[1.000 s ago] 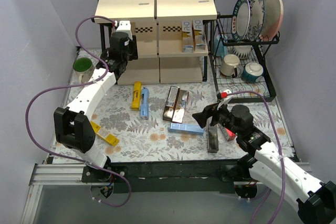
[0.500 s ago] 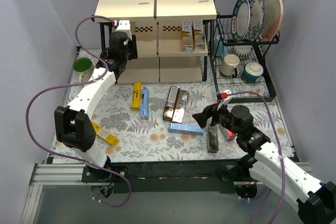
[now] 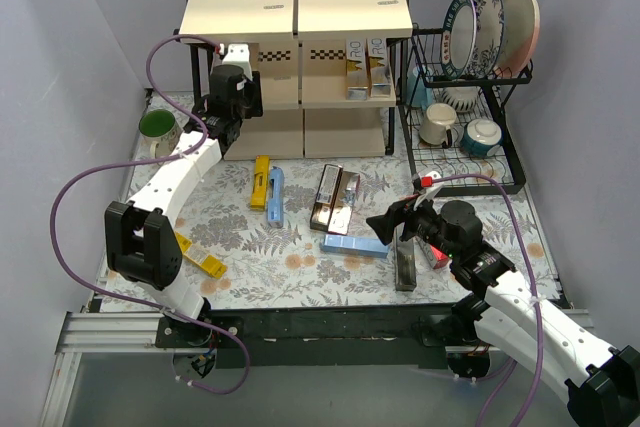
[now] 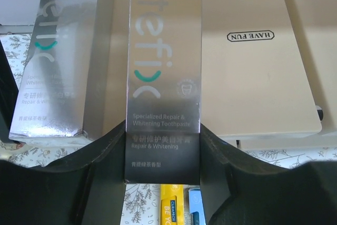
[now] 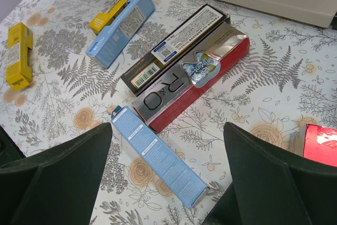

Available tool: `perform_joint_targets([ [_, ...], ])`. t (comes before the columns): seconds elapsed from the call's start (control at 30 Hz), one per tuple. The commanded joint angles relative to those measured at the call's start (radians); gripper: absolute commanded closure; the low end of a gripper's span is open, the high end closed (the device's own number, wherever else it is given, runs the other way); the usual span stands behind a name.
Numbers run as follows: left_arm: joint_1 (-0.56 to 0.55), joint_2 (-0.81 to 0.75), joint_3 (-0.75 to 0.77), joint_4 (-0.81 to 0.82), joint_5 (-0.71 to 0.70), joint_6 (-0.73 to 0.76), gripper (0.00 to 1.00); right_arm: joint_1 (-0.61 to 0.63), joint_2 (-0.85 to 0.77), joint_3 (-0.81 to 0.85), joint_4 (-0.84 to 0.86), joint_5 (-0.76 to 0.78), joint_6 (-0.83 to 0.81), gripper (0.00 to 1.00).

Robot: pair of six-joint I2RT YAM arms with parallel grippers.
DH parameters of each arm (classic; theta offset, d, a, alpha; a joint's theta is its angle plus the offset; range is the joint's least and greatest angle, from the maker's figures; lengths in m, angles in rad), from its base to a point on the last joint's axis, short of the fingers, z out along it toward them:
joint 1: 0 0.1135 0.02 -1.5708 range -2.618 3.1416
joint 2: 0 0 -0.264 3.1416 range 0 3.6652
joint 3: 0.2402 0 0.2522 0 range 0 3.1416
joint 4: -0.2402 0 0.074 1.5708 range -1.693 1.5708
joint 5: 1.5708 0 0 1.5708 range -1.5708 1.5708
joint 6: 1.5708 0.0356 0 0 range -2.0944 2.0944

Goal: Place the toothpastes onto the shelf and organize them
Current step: Place the toothpaste on the shelf.

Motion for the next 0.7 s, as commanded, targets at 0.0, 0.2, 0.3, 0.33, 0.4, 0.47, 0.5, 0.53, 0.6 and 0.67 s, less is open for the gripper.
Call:
perform_joint_targets([
  [0.0,0.007,-0.056,-0.023,0.035,-0.008,0.002,0.53,0.002,-0.011,-0.002,0.036,-0.006,0.002,0.05],
  [0.2,0.009,-0.085,-0.042,0.075,-0.025,-0.001,0.47,0.002,-0.013,-0.003,0.031,-0.005,-0.001,0.05],
  [0.3,0.007,-0.096,-0.048,0.093,-0.031,-0.002,0.48,0.002,-0.01,-0.003,0.031,-0.006,-0.001,0.05],
  [0.33,0.007,-0.099,-0.052,0.098,-0.031,-0.004,0.49,0.003,-0.01,-0.003,0.033,-0.006,0.0,0.05],
  [0.4,0.007,-0.105,-0.06,0.112,-0.028,-0.004,0.53,0.002,-0.01,-0.006,0.037,-0.006,-0.001,0.05],
  [0.47,0.007,-0.105,-0.072,0.121,-0.032,-0.002,0.56,0.003,-0.007,-0.005,0.039,-0.008,-0.001,0.05],
  [0.5,0.007,-0.102,-0.074,0.125,-0.035,0.001,0.57,0.003,-0.005,-0.006,0.039,-0.008,-0.001,0.05],
  [0.53,0.007,-0.099,-0.072,0.125,-0.037,0.001,0.59,0.0,-0.007,-0.008,0.039,-0.009,-0.001,0.05],
  [0.6,0.009,-0.093,-0.072,0.133,-0.04,0.002,0.61,0.002,-0.008,-0.009,0.039,-0.009,0.0,0.05],
  [0.67,0.009,-0.086,-0.072,0.138,-0.045,0.002,0.62,0.002,-0.01,-0.011,0.039,-0.009,0.0,0.05],
])
